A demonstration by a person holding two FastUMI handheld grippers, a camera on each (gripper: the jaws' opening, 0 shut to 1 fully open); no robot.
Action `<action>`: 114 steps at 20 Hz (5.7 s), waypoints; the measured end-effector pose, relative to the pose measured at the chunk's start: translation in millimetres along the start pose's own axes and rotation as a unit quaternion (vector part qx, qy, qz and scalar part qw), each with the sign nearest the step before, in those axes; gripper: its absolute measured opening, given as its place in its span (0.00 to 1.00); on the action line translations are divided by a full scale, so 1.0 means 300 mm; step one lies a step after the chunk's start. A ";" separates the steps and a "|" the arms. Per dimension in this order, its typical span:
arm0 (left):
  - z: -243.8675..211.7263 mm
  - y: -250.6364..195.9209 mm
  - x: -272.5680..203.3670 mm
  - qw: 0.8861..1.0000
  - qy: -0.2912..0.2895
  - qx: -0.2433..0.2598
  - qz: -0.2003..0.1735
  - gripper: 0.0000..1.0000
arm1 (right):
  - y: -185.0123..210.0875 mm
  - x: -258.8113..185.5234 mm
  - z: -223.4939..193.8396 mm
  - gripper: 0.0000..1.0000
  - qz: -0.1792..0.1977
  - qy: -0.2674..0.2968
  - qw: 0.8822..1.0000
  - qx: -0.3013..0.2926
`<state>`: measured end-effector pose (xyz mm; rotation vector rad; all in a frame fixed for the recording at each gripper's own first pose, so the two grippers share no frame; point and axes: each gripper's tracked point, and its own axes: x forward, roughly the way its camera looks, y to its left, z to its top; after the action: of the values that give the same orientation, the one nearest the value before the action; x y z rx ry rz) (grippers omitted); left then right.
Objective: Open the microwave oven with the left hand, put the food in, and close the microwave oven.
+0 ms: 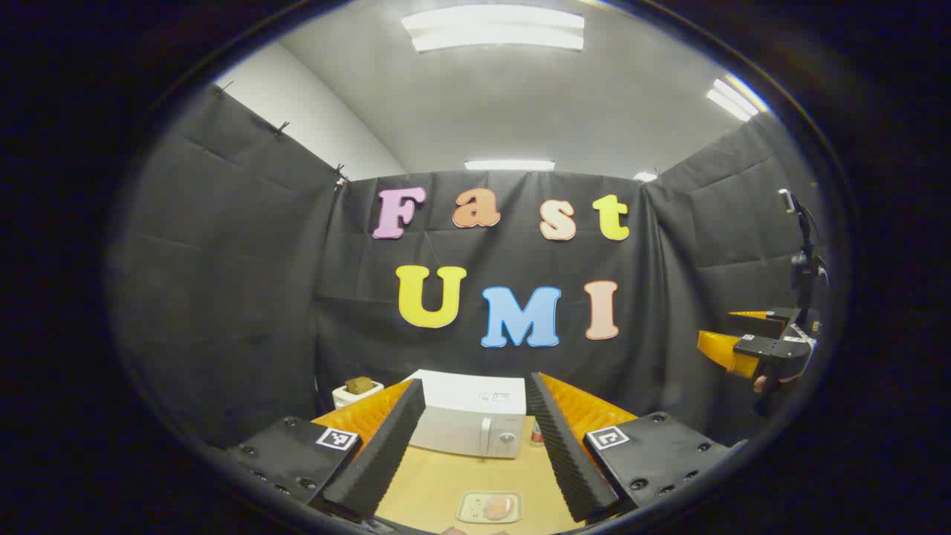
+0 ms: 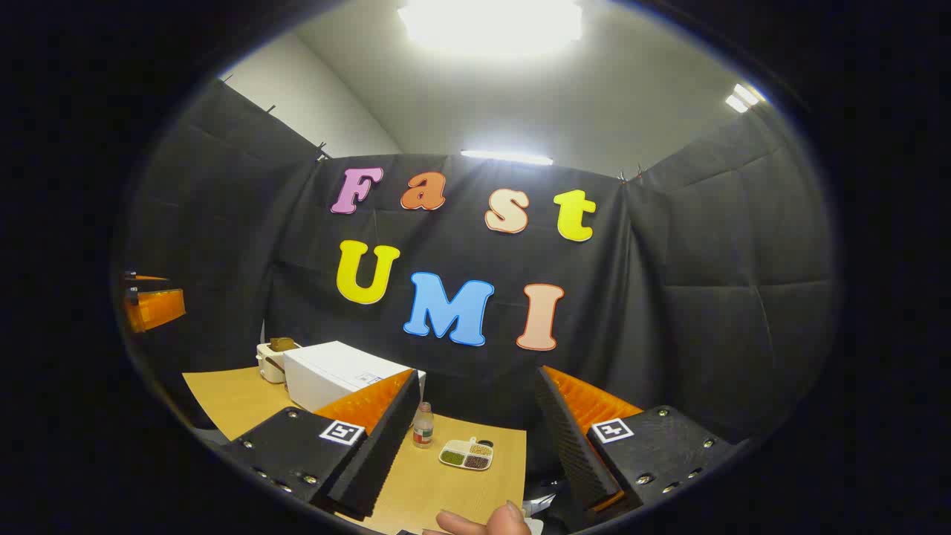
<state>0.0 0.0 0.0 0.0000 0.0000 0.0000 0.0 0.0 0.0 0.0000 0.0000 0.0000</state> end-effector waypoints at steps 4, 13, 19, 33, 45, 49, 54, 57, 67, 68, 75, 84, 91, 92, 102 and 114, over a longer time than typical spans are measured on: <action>-0.017 -0.065 0.040 1.000 0.010 -0.027 0.007 0.93 | -0.043 0.031 -0.043 0.95 0.017 0.002 1.000 0.013; -0.006 -0.181 0.140 0.999 0.040 -0.002 0.019 0.92 | -0.149 0.065 -0.041 0.95 0.027 -0.023 0.997 0.075; -0.081 -0.312 0.242 0.998 0.053 0.014 -0.016 0.93 | -0.226 0.063 -0.110 0.95 0.010 -0.001 0.996 0.090; -0.687 -0.186 0.789 0.985 0.150 -0.022 -0.079 0.95 | -0.334 0.240 -0.179 0.95 -0.130 0.076 0.985 0.082; -1.365 -0.054 1.212 0.962 0.252 -0.040 -0.098 0.97 | -0.206 0.323 -0.253 0.95 -0.209 0.178 0.961 0.035; -1.519 -0.040 1.283 0.953 0.284 -0.036 -0.101 0.94 | -0.167 0.323 -0.245 0.95 -0.218 0.191 0.957 0.015; -1.580 -0.038 1.351 0.953 0.280 -0.034 -0.109 0.89 | -0.159 0.309 -0.257 0.95 -0.226 0.206 0.952 0.007; -1.618 -0.070 1.387 0.950 0.287 -0.032 -0.121 0.63 | -0.131 0.314 -0.249 0.95 -0.218 0.207 0.953 0.022; -1.634 -0.078 1.369 0.945 0.301 0.003 -0.129 0.16 | -0.118 0.275 -0.251 0.95 -0.203 0.191 0.959 0.052; -1.640 -0.080 1.378 0.945 0.300 0.000 -0.130 0.14 | -0.118 0.265 -0.251 0.95 -0.204 0.188 0.959 0.060; -1.610 0.072 1.077 0.950 0.285 -0.019 -0.126 0.12 | -0.115 0.165 -0.248 0.95 -0.200 0.171 0.962 0.074; -1.588 0.602 0.687 0.948 0.314 -0.008 0.054 0.08 | -0.033 -0.042 -0.240 0.95 -0.122 0.134 0.977 0.111; -1.572 0.915 0.593 0.943 0.333 -0.012 0.027 0.10 | 0.177 -0.132 -0.349 0.96 -0.057 0.157 0.976 0.137; -1.569 0.941 0.581 0.943 0.333 -0.014 0.022 0.11 | 0.205 -0.135 -0.371 0.96 -0.054 0.166 0.975 0.140; -1.563 1.114 0.535 0.938 0.341 -0.056 -0.025 0.54 | 0.602 0.006 -0.439 0.96 -0.038 0.220 0.966 0.133; -1.404 1.173 0.229 0.951 0.286 -0.116 0.000 0.78 | 0.924 0.122 -0.607 0.96 0.028 0.290 0.952 0.092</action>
<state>68.8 352.0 -421.1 -0.2352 0.5805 -0.0006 36.6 277.2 -182.1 0.1872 0.5891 0.0559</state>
